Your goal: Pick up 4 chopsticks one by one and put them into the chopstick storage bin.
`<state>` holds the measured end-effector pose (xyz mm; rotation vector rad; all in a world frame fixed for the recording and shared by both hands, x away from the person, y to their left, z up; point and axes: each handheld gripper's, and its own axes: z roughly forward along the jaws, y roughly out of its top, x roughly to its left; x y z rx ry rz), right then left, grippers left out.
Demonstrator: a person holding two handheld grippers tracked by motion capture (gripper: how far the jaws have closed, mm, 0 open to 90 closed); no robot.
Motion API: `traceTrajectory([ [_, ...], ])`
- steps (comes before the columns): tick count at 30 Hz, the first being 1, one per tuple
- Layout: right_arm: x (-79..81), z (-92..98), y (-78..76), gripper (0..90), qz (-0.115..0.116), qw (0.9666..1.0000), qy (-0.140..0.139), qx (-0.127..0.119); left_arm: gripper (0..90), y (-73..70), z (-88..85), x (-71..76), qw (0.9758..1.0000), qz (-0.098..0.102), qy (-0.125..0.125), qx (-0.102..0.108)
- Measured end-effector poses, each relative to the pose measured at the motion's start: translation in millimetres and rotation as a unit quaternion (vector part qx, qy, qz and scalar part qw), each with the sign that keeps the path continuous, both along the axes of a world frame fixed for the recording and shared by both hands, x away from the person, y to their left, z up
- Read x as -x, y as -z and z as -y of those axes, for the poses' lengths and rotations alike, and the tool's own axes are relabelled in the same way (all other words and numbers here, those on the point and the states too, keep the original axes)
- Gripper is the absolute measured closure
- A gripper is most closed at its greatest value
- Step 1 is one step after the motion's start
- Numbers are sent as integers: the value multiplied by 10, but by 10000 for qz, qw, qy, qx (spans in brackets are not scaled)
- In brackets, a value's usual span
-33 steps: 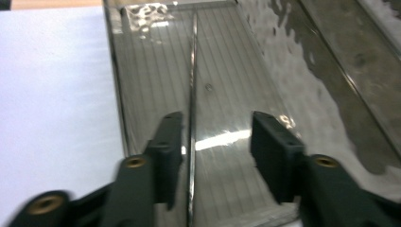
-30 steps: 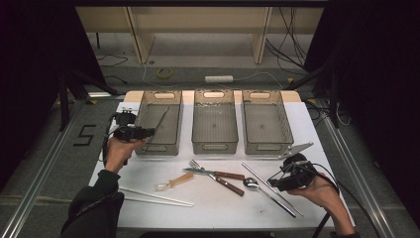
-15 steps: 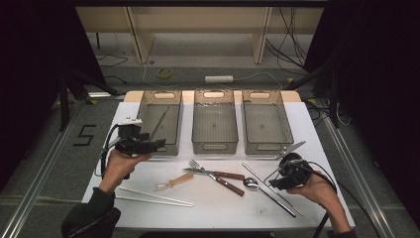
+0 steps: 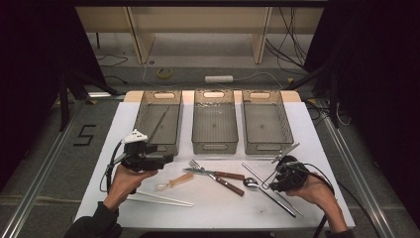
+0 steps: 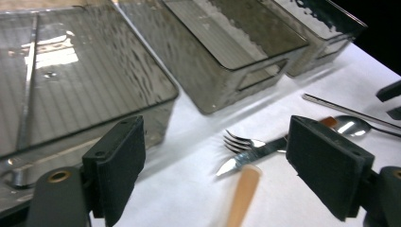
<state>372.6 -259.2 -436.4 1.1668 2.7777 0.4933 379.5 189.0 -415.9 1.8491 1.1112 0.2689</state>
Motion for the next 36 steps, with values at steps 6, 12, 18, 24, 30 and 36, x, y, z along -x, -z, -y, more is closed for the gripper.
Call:
traceTrajectory([
  [6,8,-33,56,616,-105,9999,-39,95,199,68,16,94,9998,91,127,-81],
  [12,1,-36,83,674,-173,9997,-51,149,197,113,51,200,9994,190,248,-114],
  [18,10,-57,124,711,-259,9994,-72,231,195,151,83,274,9989,237,338,-223],
  [24,0,-55,156,745,-303,9991,-67,278,195,153,87,353,9986,294,418,-157],
  [30,3,-74,165,775,-269,9989,-69,390,195,163,118,389,9982,297,496,-175],
  [36,12,-108,169,789,-224,9983,-114,520,195,166,125,394,9979,335,512,-217],
])
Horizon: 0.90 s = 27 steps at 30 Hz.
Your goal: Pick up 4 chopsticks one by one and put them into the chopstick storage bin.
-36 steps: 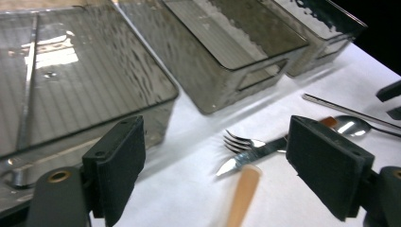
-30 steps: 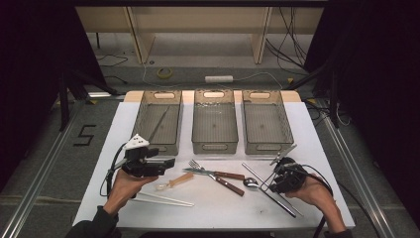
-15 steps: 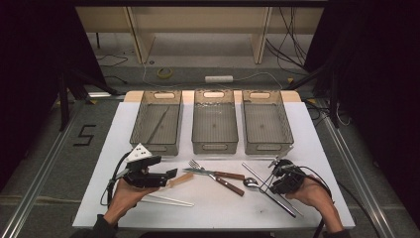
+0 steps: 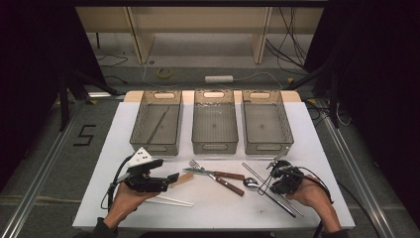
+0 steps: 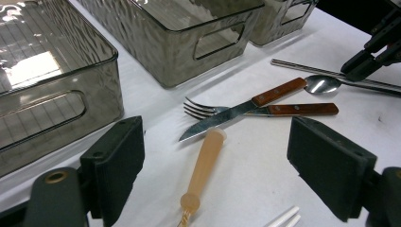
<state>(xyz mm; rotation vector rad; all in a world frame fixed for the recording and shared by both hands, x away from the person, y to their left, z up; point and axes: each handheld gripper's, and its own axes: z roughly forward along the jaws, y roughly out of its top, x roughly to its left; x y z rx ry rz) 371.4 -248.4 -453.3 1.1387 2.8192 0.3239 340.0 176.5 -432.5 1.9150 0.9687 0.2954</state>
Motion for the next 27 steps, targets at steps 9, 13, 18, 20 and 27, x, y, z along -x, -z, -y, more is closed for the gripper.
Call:
traceTrajectory([
  [9,-6,-16,2,839,-46,10000,-32,28,195,1,9,-2,10000,25,-4,13],
  [13,-15,-17,2,853,-76,10000,-29,17,195,1,14,0,10000,25,-2,12],
  [18,-16,-16,-6,863,-52,9999,-111,49,196,-3,11,0,10000,37,7,-4],
  [20,-11,-17,-11,864,-18,9998,-162,59,197,-6,11,0,10000,46,16,-4],
  [27,3,28,-104,867,147,9996,-226,-10,201,-13,26,6,10000,59,42,-8],
])
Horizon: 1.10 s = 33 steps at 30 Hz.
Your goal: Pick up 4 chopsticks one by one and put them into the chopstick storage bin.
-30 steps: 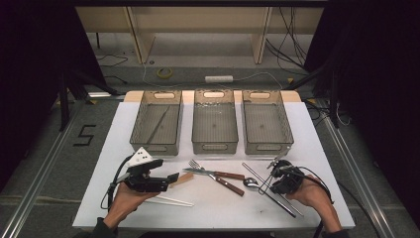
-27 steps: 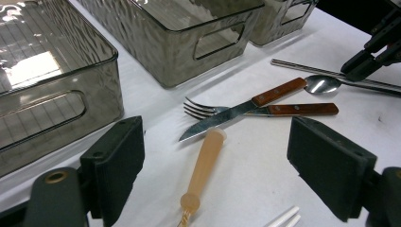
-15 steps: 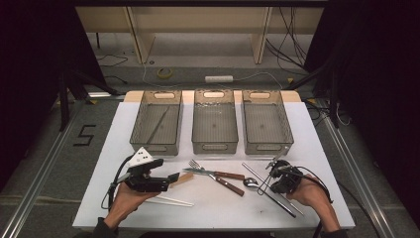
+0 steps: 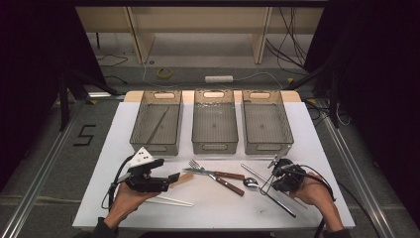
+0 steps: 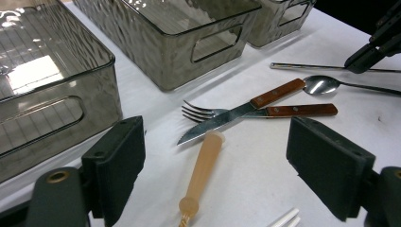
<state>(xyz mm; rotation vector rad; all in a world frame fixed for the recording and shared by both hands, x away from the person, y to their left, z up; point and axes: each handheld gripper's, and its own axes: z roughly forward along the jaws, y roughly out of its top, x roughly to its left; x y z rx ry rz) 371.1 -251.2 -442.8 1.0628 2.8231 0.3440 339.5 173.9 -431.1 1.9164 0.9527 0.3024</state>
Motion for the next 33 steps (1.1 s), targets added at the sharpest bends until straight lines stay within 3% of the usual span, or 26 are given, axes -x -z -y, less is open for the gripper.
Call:
traceTrajectory([
  [17,-2,42,-82,870,226,9996,-17,-173,209,-9,36,9,10000,56,65,-51],
  [33,-10,216,-160,871,364,9974,176,-589,235,-24,52,12,9999,39,154,-6],
])
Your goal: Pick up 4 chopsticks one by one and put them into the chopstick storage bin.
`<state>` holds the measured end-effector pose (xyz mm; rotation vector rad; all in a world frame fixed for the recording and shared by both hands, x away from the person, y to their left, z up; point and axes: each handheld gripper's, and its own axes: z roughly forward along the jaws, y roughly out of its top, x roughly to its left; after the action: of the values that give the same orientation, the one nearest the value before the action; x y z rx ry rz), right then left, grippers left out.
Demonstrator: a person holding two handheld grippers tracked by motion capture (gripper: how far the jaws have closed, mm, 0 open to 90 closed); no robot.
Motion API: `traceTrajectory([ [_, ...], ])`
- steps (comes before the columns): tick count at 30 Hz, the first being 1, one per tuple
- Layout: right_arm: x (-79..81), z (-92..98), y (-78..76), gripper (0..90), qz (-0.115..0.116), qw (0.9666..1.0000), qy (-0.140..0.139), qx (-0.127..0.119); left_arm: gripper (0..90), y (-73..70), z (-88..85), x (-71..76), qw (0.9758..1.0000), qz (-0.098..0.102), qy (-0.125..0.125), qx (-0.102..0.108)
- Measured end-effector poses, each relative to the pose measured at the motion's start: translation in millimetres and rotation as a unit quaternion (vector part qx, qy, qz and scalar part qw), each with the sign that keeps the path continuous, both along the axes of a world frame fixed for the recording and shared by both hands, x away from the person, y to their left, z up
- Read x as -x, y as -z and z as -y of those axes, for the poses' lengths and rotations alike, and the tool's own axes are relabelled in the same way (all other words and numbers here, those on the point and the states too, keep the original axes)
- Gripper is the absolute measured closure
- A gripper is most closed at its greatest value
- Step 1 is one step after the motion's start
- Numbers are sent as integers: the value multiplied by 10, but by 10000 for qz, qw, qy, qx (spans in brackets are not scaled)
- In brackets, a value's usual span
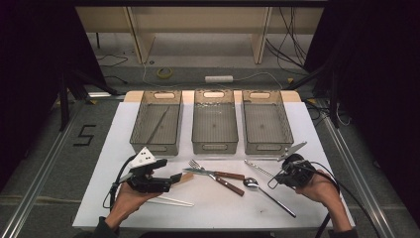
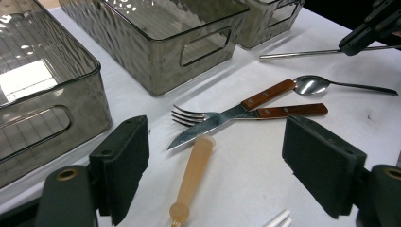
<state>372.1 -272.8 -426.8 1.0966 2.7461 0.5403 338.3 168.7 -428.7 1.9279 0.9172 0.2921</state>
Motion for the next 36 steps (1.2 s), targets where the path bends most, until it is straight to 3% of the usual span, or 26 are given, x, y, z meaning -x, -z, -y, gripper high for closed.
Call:
traceTrajectory([
  [6,5,17,-48,871,79,9998,8,-155,237,-11,24,-6,10000,-17,53,41],
  [10,15,10,-88,870,97,9996,-6,-268,237,-17,68,-16,9999,-35,161,-45],
  [19,79,-273,-303,870,219,9972,-556,-441,241,-14,186,-126,9988,-127,397,-260],
  [21,95,-346,-337,870,229,9963,-668,-494,241,-28,277,-157,9973,-215,617,-342],
  [23,114,-430,-365,870,233,9955,-786,-483,241,-35,352,-189,9959,-371,779,-273],
  [25,132,-503,-384,870,215,9945,-903,-491,242,-39,399,-197,9954,-360,830,-320],
  [28,153,-593,-400,870,222,9928,-1064,-500,242,-38,546,-221,9924,-256,1038,-614],
  [30,169,-629,-412,870,211,9929,-1061,-498,245,-26,613,-252,9905,-270,1171,-666],
  [33,191,-709,-416,870,204,9905,-1267,-498,247,-16,705,-279,9880,-244,1329,-752],
  [35,201,-743,-414,870,206,9895,-1330,-522,249,-5,791,-274,9850,-222,1503,-821],
  [36,211,-765,-420,870,136,9897,-1330,-505,251,-5,791,-274,9850,-222,1503,-821],
])
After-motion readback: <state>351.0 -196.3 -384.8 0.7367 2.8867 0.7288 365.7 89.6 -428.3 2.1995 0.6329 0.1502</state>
